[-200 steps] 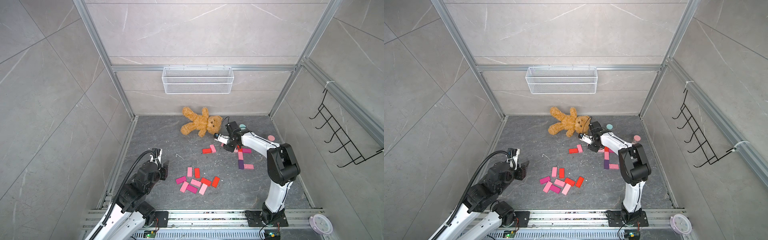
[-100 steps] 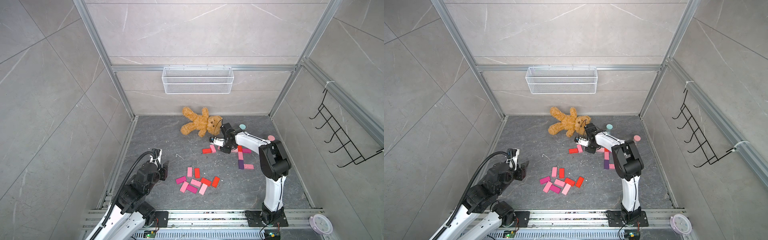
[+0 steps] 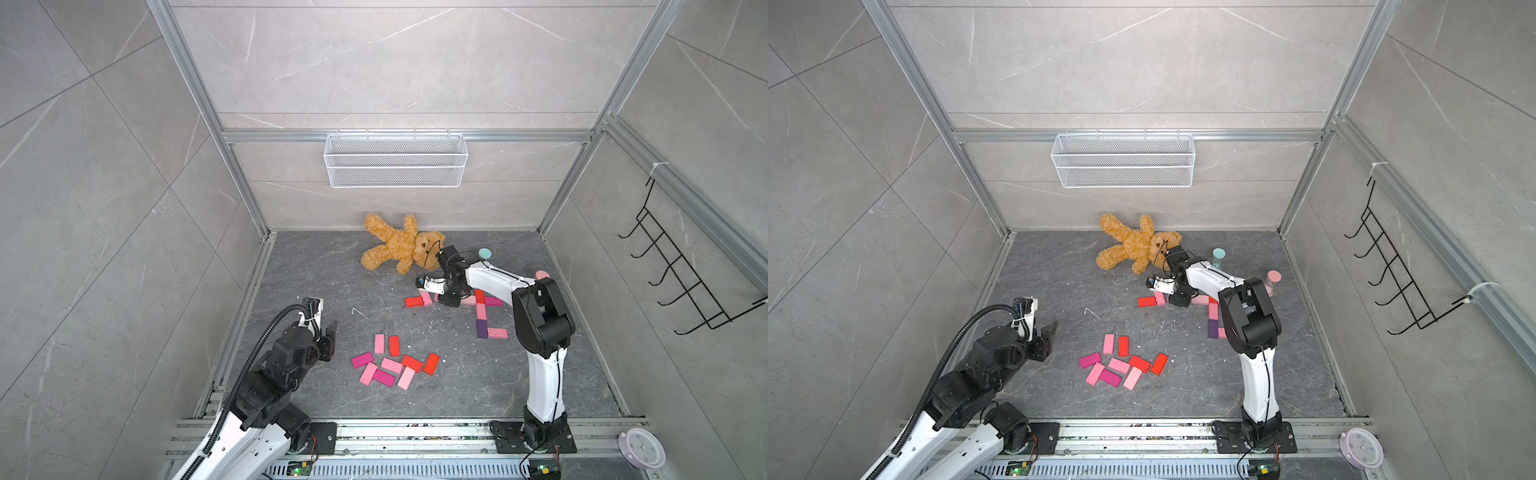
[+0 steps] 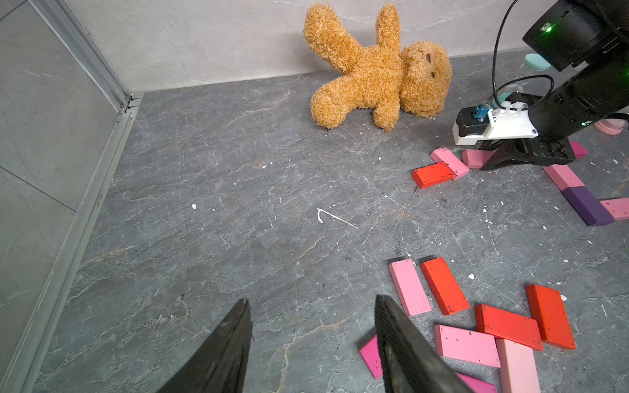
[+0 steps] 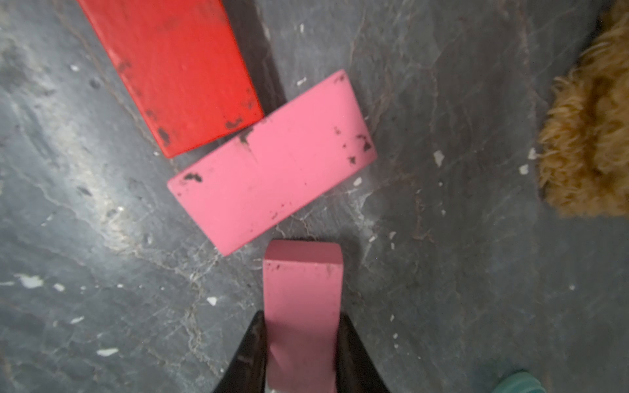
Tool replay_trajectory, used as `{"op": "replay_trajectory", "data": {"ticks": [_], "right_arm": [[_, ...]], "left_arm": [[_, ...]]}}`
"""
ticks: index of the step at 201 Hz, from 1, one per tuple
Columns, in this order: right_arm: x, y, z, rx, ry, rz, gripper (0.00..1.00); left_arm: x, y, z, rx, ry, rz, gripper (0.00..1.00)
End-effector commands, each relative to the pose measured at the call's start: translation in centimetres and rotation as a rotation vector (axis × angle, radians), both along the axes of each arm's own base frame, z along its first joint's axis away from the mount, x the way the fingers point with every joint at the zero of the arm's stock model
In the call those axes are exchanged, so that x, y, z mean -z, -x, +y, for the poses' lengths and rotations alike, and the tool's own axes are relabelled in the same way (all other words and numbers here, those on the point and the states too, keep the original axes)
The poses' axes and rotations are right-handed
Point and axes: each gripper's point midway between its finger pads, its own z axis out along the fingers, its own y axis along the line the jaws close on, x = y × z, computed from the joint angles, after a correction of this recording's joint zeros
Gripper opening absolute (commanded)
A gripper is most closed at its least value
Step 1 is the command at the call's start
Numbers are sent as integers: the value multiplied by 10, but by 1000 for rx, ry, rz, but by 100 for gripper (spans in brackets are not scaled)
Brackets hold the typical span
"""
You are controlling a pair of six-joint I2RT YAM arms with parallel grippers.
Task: Assemble the letter t with building blocks
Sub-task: Assemble the building block at the center of the board.
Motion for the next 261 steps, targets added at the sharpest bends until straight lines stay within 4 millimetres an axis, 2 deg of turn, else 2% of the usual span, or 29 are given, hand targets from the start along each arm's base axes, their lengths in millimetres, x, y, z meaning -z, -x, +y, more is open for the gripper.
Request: {"op": "replay_trajectory", "data": {"ticks": [1,188,261], "right_arm": [[16,17,0,-31,45,80,0],[23,39,17,-69,17,185,0],[32,42,18,-75,32,223,2]], "left_arm": [[-8,-3,-1,4,5,-38,60],[-10,-3,-6,36,9,-47,60],[-10,-3,-8,50,9,-49,60]]}}
